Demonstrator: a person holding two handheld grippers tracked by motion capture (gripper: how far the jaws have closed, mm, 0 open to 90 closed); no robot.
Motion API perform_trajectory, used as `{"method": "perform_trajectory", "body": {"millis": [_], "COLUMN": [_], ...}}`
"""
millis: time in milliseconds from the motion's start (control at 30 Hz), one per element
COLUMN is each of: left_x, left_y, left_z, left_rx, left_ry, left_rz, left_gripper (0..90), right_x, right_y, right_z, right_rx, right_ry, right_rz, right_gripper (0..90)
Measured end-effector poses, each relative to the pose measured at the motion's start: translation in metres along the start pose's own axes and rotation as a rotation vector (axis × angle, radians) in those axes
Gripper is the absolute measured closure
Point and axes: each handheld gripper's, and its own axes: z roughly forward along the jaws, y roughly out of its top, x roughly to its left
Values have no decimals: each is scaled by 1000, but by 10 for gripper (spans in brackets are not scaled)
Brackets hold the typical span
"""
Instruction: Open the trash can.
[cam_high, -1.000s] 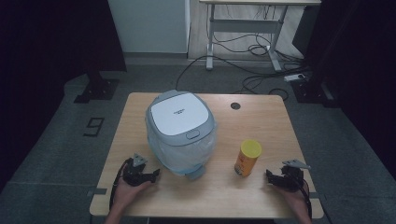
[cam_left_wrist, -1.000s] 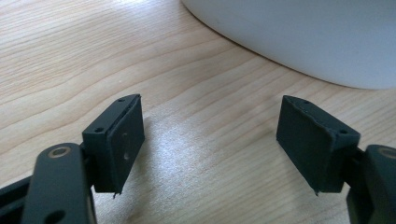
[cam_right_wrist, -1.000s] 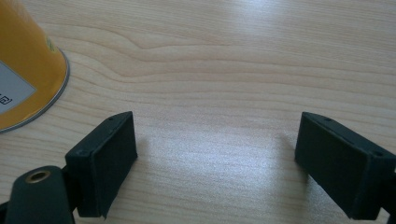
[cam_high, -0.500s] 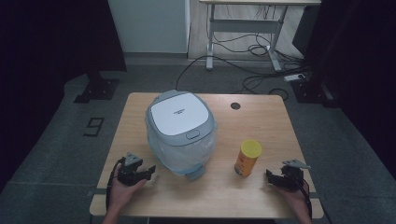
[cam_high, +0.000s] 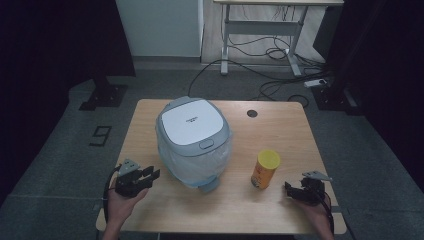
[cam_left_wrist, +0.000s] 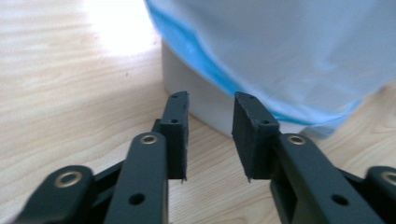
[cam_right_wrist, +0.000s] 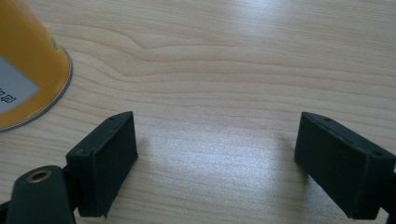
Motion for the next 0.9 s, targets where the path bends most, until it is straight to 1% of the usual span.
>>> {"method": "perform_trajectory", "body": {"millis": [67,100,133,200,233,267,300,333,500,567,633,667,867,900], "left_x": [-1,-1,-3,-4,-4,-4,-5,-6,-10,-12,-14,-15,-19,-22], "left_y": [4,4,8,12,14,14,17,20,31,34,37,40,48,51], "left_z": [-7,-7,-14,-20,-23,-23,-26,-30,-40,-43,-47,-51,-59,-63], "left_rx": [-11,-11,-24,-40,-47,-47,-53,-62,-87,-93,-106,-119,-132,-140], "left_ry": [-12,-12,-25,-47,-56,-56,-64,-76,-104,-107,-111,-120,-140,-149], "left_rz": [4,4,1,2,2,2,-2,0,9,12,14,14,25,31], "left_gripper": [702,717,732,760,774,786,786,807,834,851,855,862,882,886], "right_x": [0,0,0,0,0,0,0,0,0,0,0,0,0,0], "right_y": [0,0,0,0,0,0,0,0,0,0,0,0,0,0], "right_z": [0,0,0,0,0,0,0,0,0,0,0,0,0,0], "right_rx": [0,0,0,0,0,0,0,0,0,0,0,0,0,0], "right_ry": [0,0,0,0,0,0,0,0,0,0,0,0,0,0], "right_rz": [0,0,0,0,0,0,0,0,0,0,0,0,0,0], "right_gripper": [124,124,123,124,123,123,123,124,123,124,124,124,124,125]}}
